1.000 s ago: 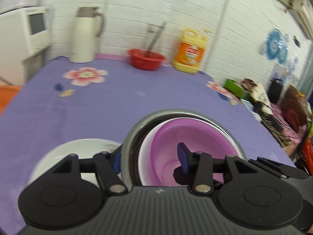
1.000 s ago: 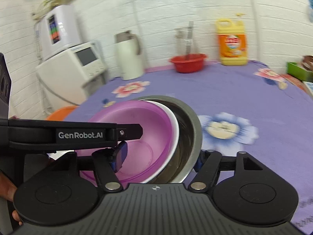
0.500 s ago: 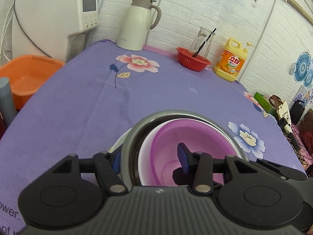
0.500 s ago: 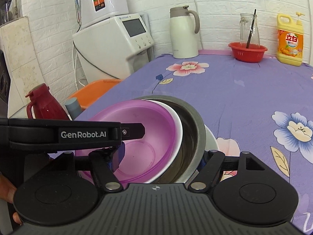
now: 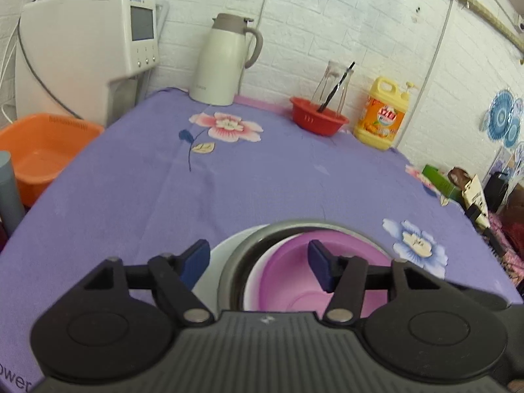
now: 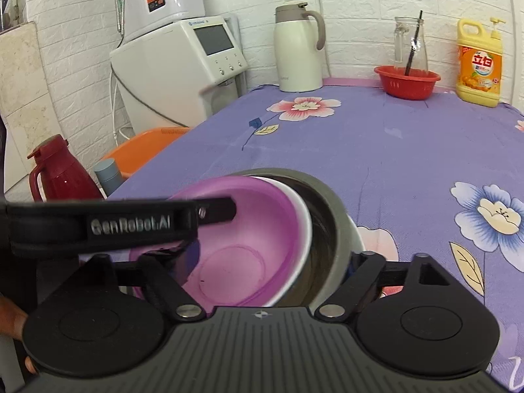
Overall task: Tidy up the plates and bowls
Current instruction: 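Lower the nested bowls onto the plate stack and open both grippers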
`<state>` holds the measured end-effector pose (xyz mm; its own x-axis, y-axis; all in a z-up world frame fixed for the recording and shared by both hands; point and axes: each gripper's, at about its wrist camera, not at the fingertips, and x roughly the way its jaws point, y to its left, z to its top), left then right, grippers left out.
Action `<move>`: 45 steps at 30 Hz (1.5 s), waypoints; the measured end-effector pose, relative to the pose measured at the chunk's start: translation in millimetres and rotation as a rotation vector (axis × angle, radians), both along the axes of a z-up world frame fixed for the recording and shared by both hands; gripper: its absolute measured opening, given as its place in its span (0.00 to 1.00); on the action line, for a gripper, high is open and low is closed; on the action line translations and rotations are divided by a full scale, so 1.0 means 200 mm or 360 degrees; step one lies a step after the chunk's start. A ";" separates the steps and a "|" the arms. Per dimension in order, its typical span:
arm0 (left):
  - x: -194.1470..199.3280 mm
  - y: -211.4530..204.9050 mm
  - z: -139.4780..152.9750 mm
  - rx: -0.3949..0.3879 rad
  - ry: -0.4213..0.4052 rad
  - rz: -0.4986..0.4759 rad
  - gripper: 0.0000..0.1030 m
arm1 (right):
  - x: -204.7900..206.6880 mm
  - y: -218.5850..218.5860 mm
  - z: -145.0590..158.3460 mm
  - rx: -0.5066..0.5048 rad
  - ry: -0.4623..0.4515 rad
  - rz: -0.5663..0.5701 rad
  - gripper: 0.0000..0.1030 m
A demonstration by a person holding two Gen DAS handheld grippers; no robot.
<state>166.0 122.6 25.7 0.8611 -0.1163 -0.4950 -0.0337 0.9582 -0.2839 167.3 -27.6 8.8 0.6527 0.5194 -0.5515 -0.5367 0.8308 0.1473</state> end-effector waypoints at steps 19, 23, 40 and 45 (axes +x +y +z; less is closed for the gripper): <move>-0.08 -0.07 0.09 -0.0015 -0.0031 0.0094 0.74 | -0.04 -0.31 0.07 0.0236 -0.0087 -0.0247 1.00; -0.15 -0.13 0.11 0.0012 -0.0061 0.0109 0.74 | -0.08 -0.37 0.08 0.0213 -0.0087 -0.0303 1.00; -0.43 -0.36 0.15 -0.0006 -0.0144 0.0034 0.74 | -0.30 -0.55 0.12 0.0162 -0.0263 -0.0396 1.00; -0.52 -0.41 0.17 0.0132 -0.0181 0.0046 0.74 | -0.33 -0.60 0.09 0.0237 -0.0283 -0.0445 1.00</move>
